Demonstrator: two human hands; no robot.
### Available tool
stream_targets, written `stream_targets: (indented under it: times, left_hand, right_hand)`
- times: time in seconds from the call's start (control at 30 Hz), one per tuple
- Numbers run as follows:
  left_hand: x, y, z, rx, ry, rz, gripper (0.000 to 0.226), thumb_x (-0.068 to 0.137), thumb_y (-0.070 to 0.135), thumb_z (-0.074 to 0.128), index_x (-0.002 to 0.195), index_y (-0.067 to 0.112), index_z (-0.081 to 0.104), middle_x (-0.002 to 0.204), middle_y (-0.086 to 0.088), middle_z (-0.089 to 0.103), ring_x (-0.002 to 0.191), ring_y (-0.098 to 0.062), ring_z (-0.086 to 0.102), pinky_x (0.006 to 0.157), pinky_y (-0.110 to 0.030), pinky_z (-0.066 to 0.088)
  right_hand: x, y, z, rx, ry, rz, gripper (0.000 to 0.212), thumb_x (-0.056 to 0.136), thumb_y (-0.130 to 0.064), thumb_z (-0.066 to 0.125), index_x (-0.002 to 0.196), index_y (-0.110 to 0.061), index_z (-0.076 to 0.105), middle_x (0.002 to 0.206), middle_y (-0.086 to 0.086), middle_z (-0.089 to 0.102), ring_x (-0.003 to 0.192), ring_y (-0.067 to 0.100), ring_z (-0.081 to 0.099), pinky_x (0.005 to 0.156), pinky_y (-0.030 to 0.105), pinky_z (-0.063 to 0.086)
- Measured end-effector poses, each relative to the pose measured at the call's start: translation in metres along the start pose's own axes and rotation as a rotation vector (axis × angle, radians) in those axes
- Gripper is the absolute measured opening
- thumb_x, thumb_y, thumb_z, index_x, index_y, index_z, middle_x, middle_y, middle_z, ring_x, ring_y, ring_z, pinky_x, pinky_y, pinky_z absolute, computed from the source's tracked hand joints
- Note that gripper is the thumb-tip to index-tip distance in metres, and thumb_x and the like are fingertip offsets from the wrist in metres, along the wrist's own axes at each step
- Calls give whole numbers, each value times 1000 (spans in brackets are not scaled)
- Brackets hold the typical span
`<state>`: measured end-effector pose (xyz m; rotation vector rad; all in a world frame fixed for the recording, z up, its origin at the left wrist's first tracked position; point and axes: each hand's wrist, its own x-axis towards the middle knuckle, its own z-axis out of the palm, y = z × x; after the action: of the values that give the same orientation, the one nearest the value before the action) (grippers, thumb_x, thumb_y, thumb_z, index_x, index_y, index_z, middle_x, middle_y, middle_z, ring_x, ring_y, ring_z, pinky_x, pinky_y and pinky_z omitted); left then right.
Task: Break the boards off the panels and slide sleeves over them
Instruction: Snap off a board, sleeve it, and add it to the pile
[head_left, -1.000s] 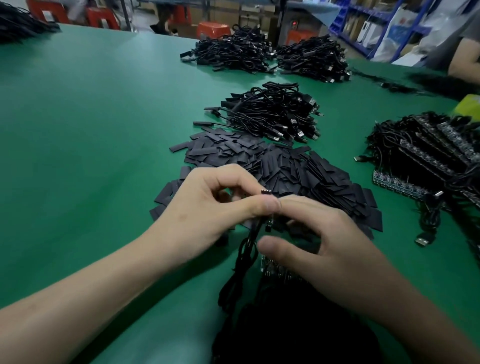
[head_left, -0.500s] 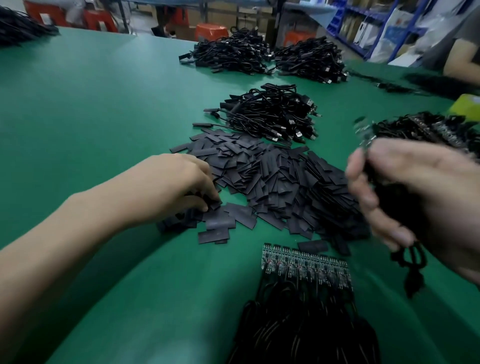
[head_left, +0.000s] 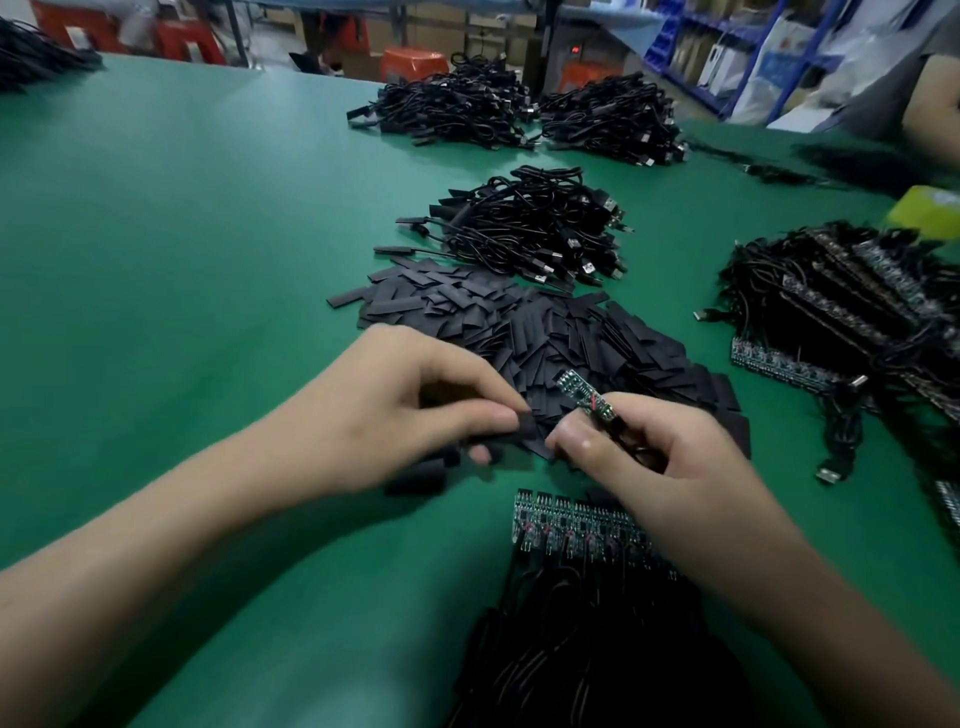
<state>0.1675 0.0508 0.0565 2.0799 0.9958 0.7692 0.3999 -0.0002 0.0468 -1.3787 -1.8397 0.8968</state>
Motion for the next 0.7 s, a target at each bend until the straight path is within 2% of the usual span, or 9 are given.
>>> stream_targets:
  times: [0.07, 0.13, 0.2, 0.27, 0.37, 0.47, 0.53, 0.6, 0.7]
  left_hand:
    - [-3, 6, 18, -202, 25, -44, 13, 86, 23, 72, 96, 18, 80, 63, 8, 72, 47, 3, 61, 47, -10, 46]
    - [-4, 8, 30, -256, 96, -47, 12, 86, 16, 73, 96, 14, 79, 62, 12, 71, 48, 4, 61, 48, -5, 43]
    - [-5, 9, 34, -123, 161, 34, 16, 84, 24, 77, 98, 19, 80, 71, 15, 73, 63, 2, 68, 57, -11, 50]
    - [-7, 10, 36, 136, 205, 173, 28, 79, 38, 81, 102, 23, 79, 84, 14, 75, 77, 0, 69, 69, -24, 56]
    - [-9, 8, 39, 248, 277, 269, 28, 79, 34, 82, 102, 18, 80, 90, 10, 74, 82, -2, 69, 73, -28, 56]
    - [-10, 4, 40, 176, 364, 212, 25, 77, 32, 84, 99, 19, 80, 90, 11, 76, 82, -1, 70, 76, -28, 57]
    - [-11, 3, 40, 107, 407, 149, 23, 75, 33, 84, 96, 23, 80, 87, 14, 76, 79, -1, 71, 75, -25, 57]
    - [-11, 3, 40, 47, 425, 111, 20, 73, 31, 83, 93, 27, 80, 83, 15, 76, 76, -2, 71, 72, -21, 56]
    - [-13, 2, 41, 41, 432, 89, 19, 73, 32, 83, 91, 29, 80, 81, 16, 76, 74, -1, 71, 70, -16, 54]
  right_hand:
    - [-1, 2, 1, 71, -15, 3, 35, 90, -55, 61, 85, -20, 67, 60, -7, 45, 56, 3, 40, 52, 19, 32]
    - [-2, 5, 1, 103, -8, -2, 29, 94, -45, 66, 84, -18, 68, 60, -11, 45, 55, 3, 39, 51, 18, 31]
    - [-3, 7, 1, 113, 27, 2, 29, 93, -43, 67, 84, -16, 69, 59, -9, 48, 54, 4, 41, 50, 18, 31]
    - [-3, 8, 3, 102, 54, 6, 32, 90, -47, 65, 86, -15, 70, 59, -4, 51, 55, 5, 43, 51, 22, 33]
    - [-3, 8, 4, 99, 35, -11, 33, 90, -51, 61, 86, -19, 69, 60, -7, 49, 56, 4, 42, 52, 23, 33]
    - [-1, 10, -1, 101, 24, -3, 43, 94, -60, 46, 94, -24, 70, 60, -11, 48, 55, 1, 42, 56, 30, 40]
    - [-1, 14, -8, 122, 20, 23, 47, 98, -58, 39, 94, -20, 68, 60, -8, 49, 56, 2, 44, 60, 34, 44]
    - [-1, 18, -12, 113, -11, 18, 47, 102, -52, 37, 88, -14, 62, 60, -4, 50, 56, 1, 48, 60, 19, 40]
    - [-2, 19, -13, 136, -83, 36, 40, 101, -50, 40, 86, -19, 61, 57, -3, 47, 52, 9, 38, 52, 19, 33]
